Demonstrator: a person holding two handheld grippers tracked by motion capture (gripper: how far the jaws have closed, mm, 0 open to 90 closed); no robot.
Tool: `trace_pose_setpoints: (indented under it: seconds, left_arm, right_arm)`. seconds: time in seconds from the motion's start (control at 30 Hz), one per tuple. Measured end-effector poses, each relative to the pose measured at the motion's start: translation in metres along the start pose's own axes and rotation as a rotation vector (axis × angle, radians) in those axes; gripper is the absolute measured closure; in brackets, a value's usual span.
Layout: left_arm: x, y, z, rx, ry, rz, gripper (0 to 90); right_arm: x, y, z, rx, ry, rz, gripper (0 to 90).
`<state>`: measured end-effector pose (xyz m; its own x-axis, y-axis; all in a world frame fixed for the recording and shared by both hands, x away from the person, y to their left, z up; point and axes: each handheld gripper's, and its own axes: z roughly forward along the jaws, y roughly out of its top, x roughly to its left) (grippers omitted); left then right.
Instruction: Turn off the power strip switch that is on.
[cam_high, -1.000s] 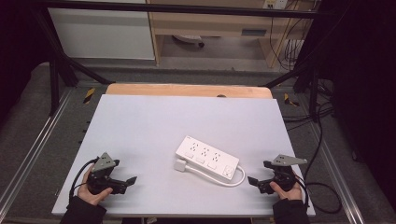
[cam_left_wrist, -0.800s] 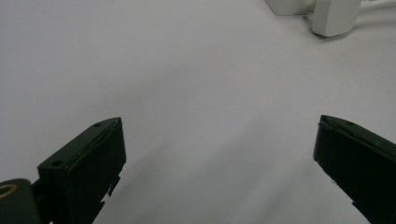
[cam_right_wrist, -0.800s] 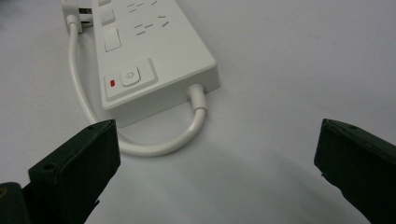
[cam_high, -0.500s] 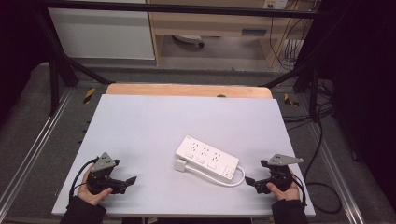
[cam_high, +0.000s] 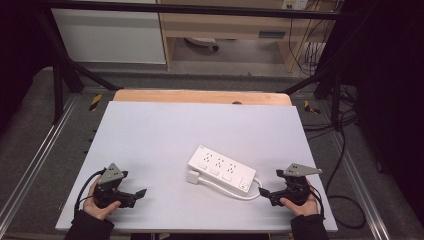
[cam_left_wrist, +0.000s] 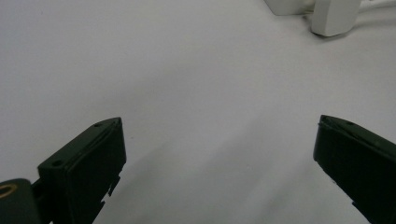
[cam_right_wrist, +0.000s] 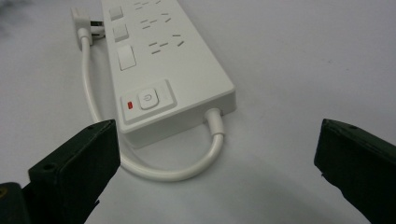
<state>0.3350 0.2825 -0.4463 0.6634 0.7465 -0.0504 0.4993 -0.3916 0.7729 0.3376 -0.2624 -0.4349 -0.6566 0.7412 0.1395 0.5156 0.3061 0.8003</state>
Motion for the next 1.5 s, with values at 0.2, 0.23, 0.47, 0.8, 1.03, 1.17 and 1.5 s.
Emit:
trace_pose_setpoints:
  seconds: [0.2,0.23,0.47,0.8,1.03,1.17,1.5]
  left_arm:
    - [0.0,0.0,0.001,0.003,0.003,0.001,2.2]
    - [0.0,0.0,0.0,0.003,0.002,0.001,2.2]
    - [0.0,0.0,0.0,-0.001,0.005,0.0,2.3]
    - [0.001,0.0,0.0,0.0,0.009,0.002,2.4]
    - [0.001,0.0,0.0,-0.001,0.01,0.004,2.4]
    - [0.001,0.0,-0.001,-0.002,0.011,0.003,2.4]
    - [0.001,0.0,-0.001,-0.001,0.013,0.003,2.4]
  right_arm:
    - [0.006,0.005,0.004,0.003,-0.012,-0.004,1.2]
    - [0.007,0.005,0.005,0.002,-0.01,-0.002,1.3]
    - [0.009,0.007,0.006,-0.003,-0.012,-0.016,3.8]
    - [0.012,0.011,0.005,-0.015,-0.015,-0.025,15.2]
    - [0.016,0.015,0.005,-0.018,0.004,-0.032,24.4]
    - [0.018,0.016,0.007,-0.019,0.009,-0.042,29.5]
    - [0.024,0.02,0.012,-0.022,0.026,-0.044,43.5]
